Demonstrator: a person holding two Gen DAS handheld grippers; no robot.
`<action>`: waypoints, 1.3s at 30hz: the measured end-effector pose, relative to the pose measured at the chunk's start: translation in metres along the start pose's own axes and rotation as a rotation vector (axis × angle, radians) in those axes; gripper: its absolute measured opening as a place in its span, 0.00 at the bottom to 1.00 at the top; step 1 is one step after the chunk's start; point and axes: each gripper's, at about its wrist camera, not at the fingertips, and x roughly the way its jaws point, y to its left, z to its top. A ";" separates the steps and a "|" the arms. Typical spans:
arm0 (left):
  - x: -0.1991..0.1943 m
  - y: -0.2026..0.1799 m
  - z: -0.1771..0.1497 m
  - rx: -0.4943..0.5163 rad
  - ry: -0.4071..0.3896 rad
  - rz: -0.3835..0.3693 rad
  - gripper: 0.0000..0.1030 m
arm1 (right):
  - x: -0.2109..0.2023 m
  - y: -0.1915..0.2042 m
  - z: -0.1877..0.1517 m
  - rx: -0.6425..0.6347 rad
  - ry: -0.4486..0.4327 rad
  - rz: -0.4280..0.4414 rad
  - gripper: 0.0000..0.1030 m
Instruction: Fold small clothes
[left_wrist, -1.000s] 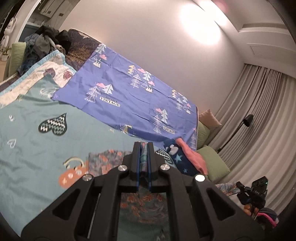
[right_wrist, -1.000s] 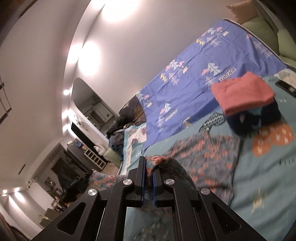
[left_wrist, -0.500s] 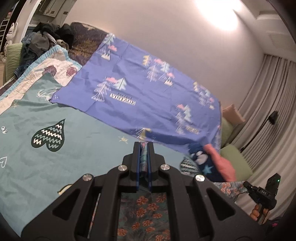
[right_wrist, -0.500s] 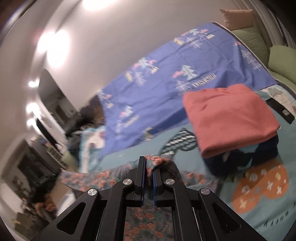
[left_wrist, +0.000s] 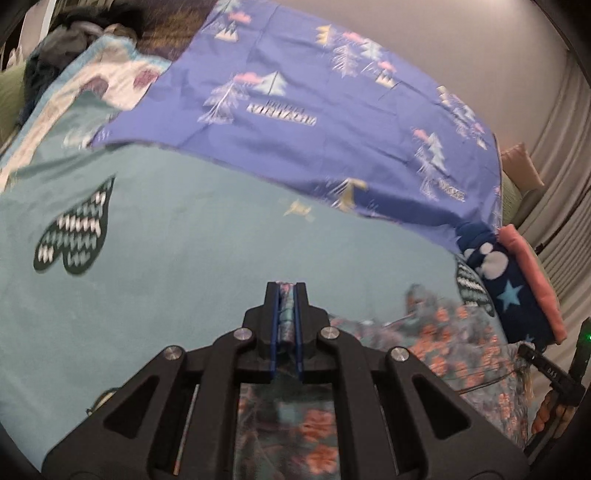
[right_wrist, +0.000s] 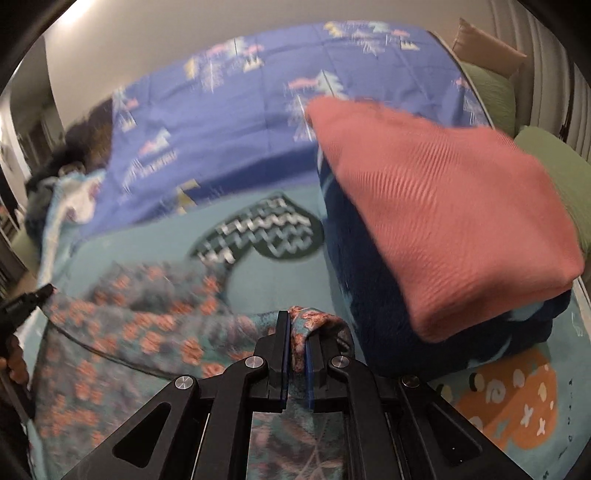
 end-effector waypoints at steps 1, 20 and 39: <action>0.002 0.003 -0.002 -0.013 0.005 -0.002 0.08 | 0.005 -0.002 -0.001 0.005 0.026 0.000 0.13; -0.165 0.027 -0.146 -0.067 0.067 -0.224 0.49 | -0.151 -0.074 -0.174 0.315 0.090 0.312 0.54; -0.105 0.022 -0.154 -0.383 0.046 -0.242 0.10 | -0.081 -0.051 -0.145 0.639 0.094 0.506 0.03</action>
